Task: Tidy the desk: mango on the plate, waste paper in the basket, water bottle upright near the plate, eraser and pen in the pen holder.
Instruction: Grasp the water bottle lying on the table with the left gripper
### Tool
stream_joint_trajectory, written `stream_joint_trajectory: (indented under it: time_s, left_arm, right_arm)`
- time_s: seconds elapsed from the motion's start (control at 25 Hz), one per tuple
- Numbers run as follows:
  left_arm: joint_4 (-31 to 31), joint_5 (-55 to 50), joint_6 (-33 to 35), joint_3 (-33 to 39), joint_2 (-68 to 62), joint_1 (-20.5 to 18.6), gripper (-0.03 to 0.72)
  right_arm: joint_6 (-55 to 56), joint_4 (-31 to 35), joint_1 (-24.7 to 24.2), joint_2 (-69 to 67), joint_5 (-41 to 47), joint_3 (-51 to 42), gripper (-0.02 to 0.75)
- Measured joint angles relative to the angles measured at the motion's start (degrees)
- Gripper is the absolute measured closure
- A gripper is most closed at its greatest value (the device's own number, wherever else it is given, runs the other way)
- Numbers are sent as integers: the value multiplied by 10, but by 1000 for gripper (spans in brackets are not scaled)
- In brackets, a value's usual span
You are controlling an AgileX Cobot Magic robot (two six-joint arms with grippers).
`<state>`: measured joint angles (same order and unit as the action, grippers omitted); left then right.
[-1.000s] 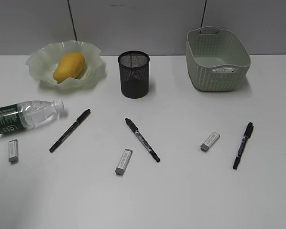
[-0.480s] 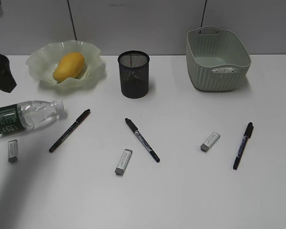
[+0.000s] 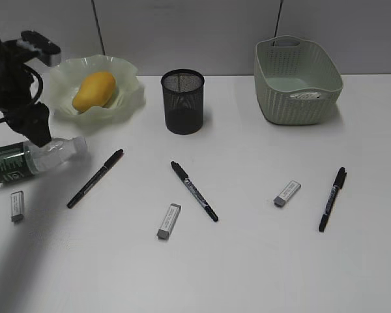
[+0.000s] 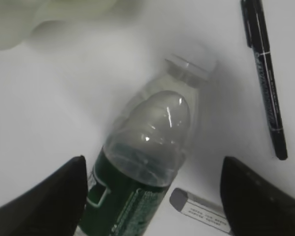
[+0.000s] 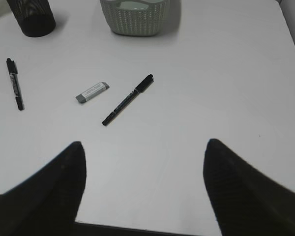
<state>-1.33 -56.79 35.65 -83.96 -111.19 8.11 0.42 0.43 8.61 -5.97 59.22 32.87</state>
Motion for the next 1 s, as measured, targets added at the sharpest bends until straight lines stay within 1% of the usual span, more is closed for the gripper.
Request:
stream_joint_trajectory:
  time_s: [0.16,0.32,0.44,0.76,0.84,1.0]
  left_arm:
    - [17,-2,50,-9,-37,5,43]
    - [54,-1,65,-12,-54,9,43]
    - [68,3,71,-13,-65,9,42]
    - [60,25,96,-13,-97,11,47]
    - [60,25,98,-13,-107,11,67]
    - [60,22,98,-13,-110,11,147]
  right_arm:
    - [-1,0,0,0,3,0,153]
    - [-1,-4,0,0,3,0,153]
    - [-1,-4,0,0,3,0,153]
    - [-1,0,0,0,3,0,153]
    - [-1,0,0,0,3,0,153]
    - [-1,0,0,0,3,0,153]
